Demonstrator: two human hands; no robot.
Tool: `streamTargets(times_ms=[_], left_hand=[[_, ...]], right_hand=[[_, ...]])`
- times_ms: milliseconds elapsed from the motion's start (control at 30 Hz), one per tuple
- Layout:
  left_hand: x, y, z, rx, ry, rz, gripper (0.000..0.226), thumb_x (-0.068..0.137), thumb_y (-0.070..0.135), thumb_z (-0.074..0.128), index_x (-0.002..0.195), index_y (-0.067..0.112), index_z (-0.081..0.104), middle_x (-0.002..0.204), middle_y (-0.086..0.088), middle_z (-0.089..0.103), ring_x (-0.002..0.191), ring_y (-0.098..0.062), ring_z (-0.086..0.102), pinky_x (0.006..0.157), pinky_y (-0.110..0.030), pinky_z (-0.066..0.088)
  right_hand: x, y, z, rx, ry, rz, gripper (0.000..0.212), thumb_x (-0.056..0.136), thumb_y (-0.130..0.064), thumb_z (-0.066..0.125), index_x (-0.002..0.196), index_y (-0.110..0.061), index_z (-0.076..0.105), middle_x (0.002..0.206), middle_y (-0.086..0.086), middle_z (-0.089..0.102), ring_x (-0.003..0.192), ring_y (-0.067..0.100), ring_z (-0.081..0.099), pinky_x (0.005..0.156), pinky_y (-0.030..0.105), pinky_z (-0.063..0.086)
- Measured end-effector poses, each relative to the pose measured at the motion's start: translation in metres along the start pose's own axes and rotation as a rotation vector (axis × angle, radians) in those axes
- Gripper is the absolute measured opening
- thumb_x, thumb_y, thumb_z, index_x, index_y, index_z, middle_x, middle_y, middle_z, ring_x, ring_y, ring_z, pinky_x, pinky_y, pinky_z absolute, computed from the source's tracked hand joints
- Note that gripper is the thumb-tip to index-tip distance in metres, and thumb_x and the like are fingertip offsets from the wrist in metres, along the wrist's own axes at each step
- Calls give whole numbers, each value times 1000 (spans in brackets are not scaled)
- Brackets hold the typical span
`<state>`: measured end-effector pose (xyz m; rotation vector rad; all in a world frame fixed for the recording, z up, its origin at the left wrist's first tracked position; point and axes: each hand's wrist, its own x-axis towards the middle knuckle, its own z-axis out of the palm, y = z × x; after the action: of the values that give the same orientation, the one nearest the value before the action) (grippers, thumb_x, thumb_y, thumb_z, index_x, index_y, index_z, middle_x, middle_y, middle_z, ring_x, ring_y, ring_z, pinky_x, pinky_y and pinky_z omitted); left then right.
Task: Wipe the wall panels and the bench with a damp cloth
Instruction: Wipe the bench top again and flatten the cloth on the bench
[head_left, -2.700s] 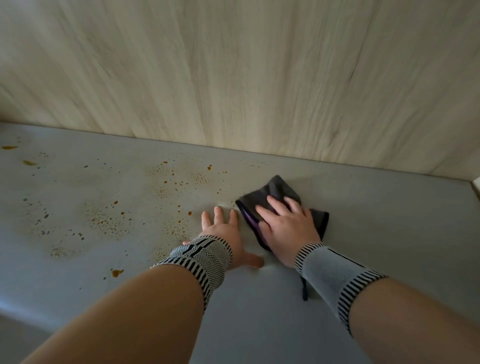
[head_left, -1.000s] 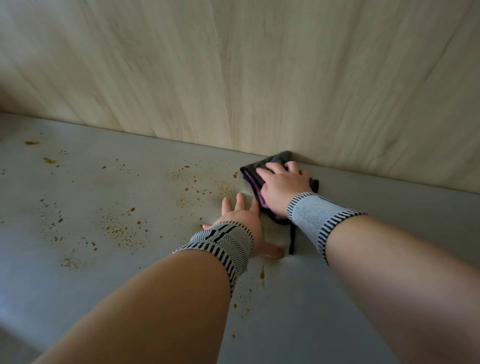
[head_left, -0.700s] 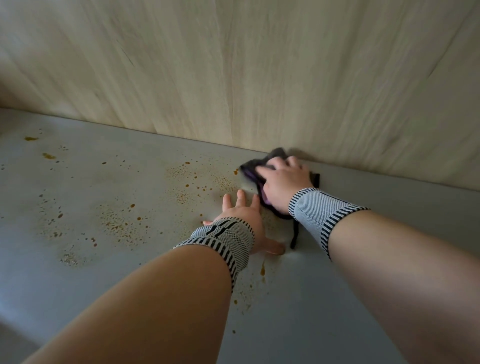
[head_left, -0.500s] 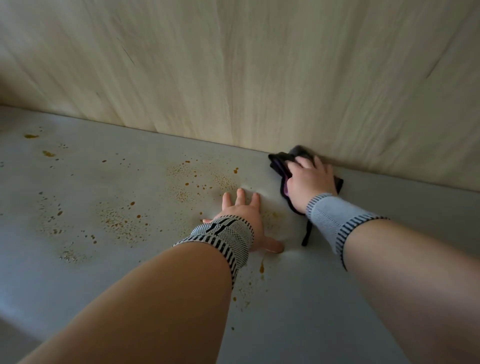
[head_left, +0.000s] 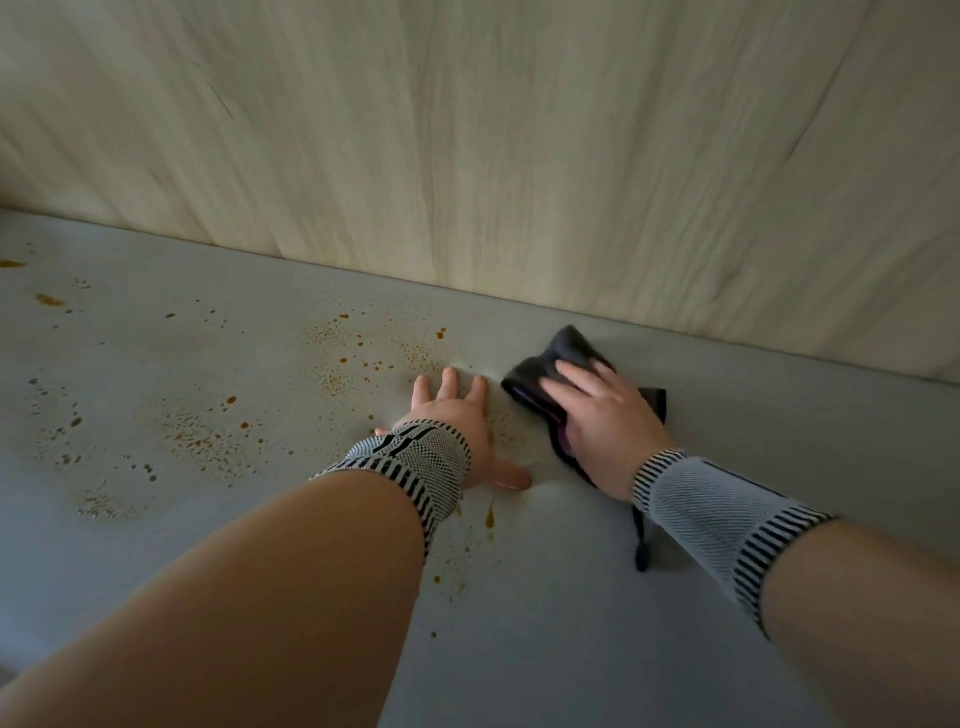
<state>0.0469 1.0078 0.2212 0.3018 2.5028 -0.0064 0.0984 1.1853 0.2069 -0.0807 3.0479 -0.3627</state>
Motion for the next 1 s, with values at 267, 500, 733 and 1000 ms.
streamTargets(times_ms=[267,500,733,1000], left_hand=[[-38,-22,4,-11,89,112,110,78,73,60,158,24,3,165,2,-6,152,-25,-6,118,-58,22],[-81,-56,20,21,20,18,119,73,73,66,158,20,2,165,-3,-7,152,-27,-2,121,-49,21],[-74,-58,27,-9,-44,5,129,70,74,67,156,22,-13,164,0,-18,151,-30,-11,122,-50,16],[-75,-55,24,26,-49,11,126,73,74,65,156,20,-14,164,-3,-17,151,-30,-11,124,-44,7]], right_hand=[[11,-1,-1,-46,9,343,55,99,-23,34,153,-26,21,163,-3,4,148,26,6,120,40,9],[-9,-63,9,40,-67,87,59,98,-13,36,153,-30,22,163,-9,7,148,27,6,121,40,11],[0,-19,-6,-6,15,564,53,99,-30,39,150,-22,30,163,4,3,148,31,6,121,43,8],[19,-83,-1,133,-46,80,42,104,-38,31,139,-28,51,157,-4,31,146,27,20,119,40,14]])
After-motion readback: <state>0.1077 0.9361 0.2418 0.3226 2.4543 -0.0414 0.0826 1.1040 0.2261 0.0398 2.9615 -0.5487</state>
